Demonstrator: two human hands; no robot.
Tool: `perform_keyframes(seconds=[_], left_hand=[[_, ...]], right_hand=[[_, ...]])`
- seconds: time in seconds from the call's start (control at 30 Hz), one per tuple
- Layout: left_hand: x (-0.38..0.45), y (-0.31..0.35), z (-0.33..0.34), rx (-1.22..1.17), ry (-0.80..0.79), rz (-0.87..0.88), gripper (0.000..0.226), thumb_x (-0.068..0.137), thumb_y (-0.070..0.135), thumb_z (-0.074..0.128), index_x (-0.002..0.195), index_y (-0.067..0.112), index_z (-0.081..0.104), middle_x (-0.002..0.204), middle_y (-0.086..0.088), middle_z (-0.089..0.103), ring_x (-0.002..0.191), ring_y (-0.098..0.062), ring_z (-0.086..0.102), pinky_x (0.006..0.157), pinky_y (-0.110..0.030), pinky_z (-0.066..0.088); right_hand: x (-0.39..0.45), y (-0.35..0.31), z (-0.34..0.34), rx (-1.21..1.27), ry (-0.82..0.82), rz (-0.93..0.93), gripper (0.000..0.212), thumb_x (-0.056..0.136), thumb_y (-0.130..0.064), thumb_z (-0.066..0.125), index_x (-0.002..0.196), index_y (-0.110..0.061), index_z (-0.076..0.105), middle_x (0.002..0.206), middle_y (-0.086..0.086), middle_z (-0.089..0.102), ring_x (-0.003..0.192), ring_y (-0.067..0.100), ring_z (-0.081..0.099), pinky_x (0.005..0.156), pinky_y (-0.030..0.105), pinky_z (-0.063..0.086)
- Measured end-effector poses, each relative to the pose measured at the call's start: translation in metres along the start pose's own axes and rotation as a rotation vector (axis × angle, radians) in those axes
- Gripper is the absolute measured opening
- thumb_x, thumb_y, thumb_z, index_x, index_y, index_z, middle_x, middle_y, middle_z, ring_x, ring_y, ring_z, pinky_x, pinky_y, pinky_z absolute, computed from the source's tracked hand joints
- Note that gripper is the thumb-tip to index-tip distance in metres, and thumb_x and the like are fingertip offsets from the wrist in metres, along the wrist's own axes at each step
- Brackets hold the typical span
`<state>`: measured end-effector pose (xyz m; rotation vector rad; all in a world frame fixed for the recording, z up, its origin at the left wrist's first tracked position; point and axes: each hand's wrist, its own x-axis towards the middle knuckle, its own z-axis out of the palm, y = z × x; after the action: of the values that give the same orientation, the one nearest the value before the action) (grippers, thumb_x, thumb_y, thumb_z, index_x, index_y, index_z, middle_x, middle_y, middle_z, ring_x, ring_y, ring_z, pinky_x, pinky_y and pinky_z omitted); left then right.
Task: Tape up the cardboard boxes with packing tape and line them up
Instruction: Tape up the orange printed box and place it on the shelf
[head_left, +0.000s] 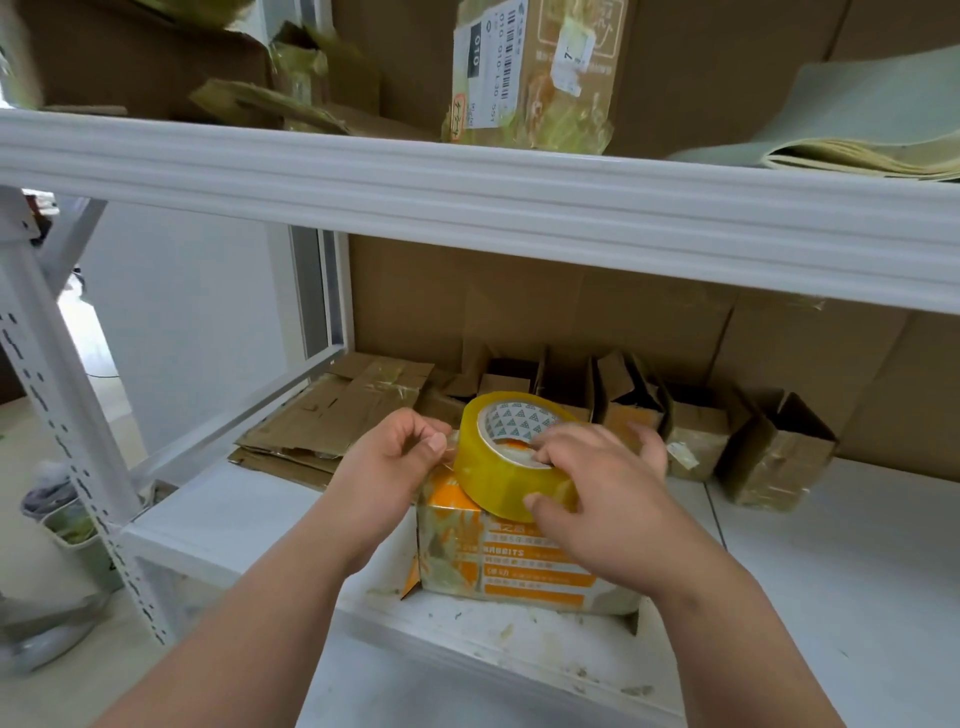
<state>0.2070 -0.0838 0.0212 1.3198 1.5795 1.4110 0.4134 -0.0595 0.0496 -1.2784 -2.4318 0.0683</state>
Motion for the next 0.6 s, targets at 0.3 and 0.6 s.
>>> perform_keyframes(seconds=[0.3,0.6], left_hand=[[-0.002,-0.006,0.006,0.13,0.173,0.047,0.018,0.102,0.023,0.049,0.089,0.018,0.06,0.087,0.007,0.071,0.087,-0.014,0.063,0.071,-0.03,0.047],[0.004,-0.019,-0.001,0.016,0.225,-0.082,0.019,0.102,0.024,0.049,0.087,0.018,0.056,0.082,0.0,0.069,0.085,-0.018,0.062,0.074,-0.04,0.049]], right_hand=[[0.008,0.002,-0.012,0.068,-0.008,-0.049,0.034,0.086,-0.064,0.057,0.09,-0.03,0.054,0.1,-0.021,0.05,0.099,-0.002,0.025,0.112,0.037,0.009],[0.016,0.013,-0.02,-0.012,-0.135,-0.056,0.031,0.087,-0.057,0.06,0.077,-0.029,0.051,0.093,-0.012,0.053,0.105,0.008,0.043,0.104,0.041,0.015]])
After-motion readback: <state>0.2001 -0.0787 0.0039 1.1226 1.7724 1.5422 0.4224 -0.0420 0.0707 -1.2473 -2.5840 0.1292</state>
